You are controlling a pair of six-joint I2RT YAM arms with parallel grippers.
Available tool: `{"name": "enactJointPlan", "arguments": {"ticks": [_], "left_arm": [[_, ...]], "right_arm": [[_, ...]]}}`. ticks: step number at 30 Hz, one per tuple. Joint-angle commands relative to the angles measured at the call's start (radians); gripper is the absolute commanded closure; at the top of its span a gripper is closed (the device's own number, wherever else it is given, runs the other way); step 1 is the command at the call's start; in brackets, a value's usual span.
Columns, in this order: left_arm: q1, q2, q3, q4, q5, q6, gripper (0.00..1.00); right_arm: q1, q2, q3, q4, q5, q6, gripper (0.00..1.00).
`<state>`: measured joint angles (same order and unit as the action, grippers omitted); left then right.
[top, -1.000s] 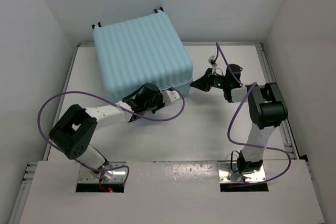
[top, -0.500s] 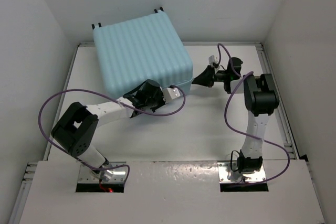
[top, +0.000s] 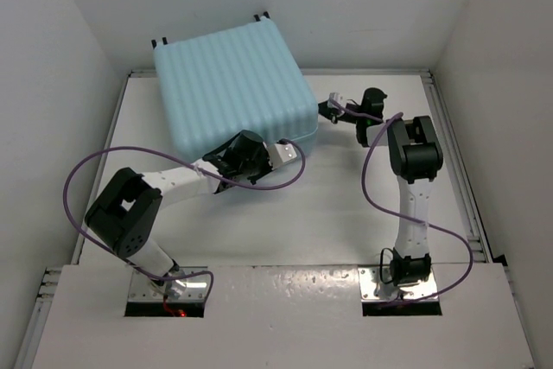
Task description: Pack the luggage
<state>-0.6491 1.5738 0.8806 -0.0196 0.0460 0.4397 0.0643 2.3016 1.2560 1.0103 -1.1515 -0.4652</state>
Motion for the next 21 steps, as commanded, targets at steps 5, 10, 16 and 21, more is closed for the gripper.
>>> {"name": "enactJointPlan", "arguments": {"ticks": [5,10,16,21], "left_arm": [[0.072,0.008,-0.002,-0.157,-0.235,-0.042,1.00],[0.049,-0.107,0.035,-0.144,-0.148,-0.074,0.66],[-0.038,-0.245,0.225,-0.150,-0.106,-0.217,0.08],[-0.052,-0.276,0.472,-0.235,-0.143,-0.367,0.00]], "right_arm": [[0.011,0.055,0.157,0.168,0.984,-0.075,1.00],[0.002,-0.088,-0.002,0.208,1.004,-0.055,0.91],[-0.056,-0.365,-0.286,0.134,0.986,0.006,0.60],[-0.168,-0.758,-0.386,-0.428,0.843,0.213,0.39]]}}
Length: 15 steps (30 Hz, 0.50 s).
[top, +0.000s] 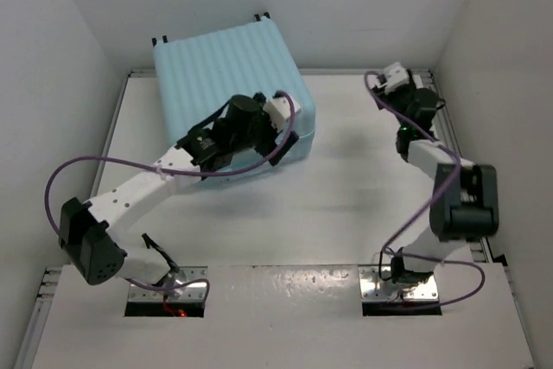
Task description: Pack the luggage
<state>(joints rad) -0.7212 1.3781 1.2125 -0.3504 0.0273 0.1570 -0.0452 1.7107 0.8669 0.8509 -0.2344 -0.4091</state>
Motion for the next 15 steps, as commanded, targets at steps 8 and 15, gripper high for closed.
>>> {"name": "enactJointPlan", "arguments": {"ticks": [8,15], "left_arm": [[0.217,-0.034,0.377,-0.312,-0.259,-0.074,0.00],[0.462,-0.074,0.210,-0.343,-0.176,-0.184,0.00]], "right_arm": [[-0.214,-0.480,0.136,-1.141,-0.353,0.337,0.15],[-0.275,-0.617,0.052,-1.178,-0.310,0.374,0.12]]}}
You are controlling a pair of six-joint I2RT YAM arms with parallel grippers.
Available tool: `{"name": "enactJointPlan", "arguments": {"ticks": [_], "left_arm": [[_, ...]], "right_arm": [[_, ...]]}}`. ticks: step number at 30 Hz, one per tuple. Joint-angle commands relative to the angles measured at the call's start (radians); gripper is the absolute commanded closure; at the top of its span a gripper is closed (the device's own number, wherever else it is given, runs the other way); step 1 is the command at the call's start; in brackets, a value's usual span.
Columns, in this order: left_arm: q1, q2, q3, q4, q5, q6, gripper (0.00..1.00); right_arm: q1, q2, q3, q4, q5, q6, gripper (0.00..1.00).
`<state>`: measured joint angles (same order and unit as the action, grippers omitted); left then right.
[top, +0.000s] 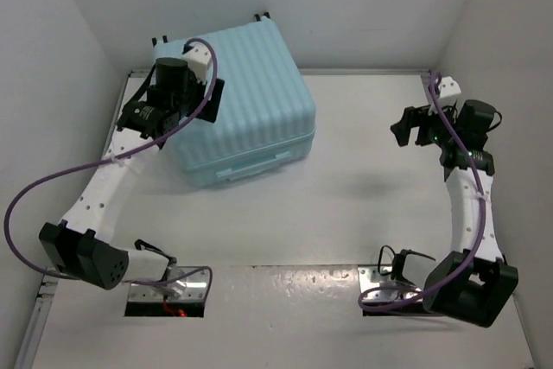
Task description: Pack the luggage
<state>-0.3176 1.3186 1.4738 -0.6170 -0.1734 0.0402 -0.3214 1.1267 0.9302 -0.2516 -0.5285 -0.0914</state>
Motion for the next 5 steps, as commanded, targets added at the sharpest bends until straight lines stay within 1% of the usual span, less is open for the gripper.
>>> {"name": "enactJointPlan", "arguments": {"ticks": [1,2,5], "left_arm": [[0.078,-0.015,-0.069,-0.067,0.041,-0.078,0.00],[0.113,-0.025,-0.099,-0.052,0.051,-0.088,0.00],[0.161,-0.036,-0.151,-0.012,0.077,-0.112,0.00]], "right_arm": [[-0.001,-0.030,-0.002,-0.077,-0.010,0.068,0.12],[-0.001,-0.019,0.011,-0.084,-0.005,0.074,0.12],[-0.004,-0.008,0.035,-0.097,0.002,0.084,0.10]]}}
